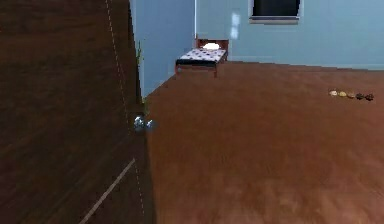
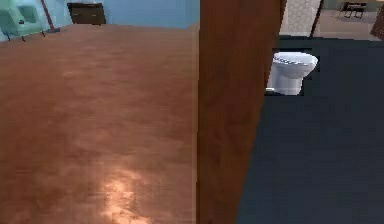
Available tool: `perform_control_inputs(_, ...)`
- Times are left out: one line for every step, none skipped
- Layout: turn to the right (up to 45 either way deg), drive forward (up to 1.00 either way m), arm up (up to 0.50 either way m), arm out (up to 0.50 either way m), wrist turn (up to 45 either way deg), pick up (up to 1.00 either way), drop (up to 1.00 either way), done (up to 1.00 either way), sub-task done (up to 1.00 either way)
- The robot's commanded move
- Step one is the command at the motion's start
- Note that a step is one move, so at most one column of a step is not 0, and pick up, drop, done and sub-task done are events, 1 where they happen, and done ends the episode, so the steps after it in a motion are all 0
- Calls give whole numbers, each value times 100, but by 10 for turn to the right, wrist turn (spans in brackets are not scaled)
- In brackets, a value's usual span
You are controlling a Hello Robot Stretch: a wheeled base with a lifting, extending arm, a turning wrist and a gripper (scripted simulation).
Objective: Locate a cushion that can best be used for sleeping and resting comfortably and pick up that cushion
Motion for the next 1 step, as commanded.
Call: perform_control_inputs(120,0,0,0,0,0,0,0,0)
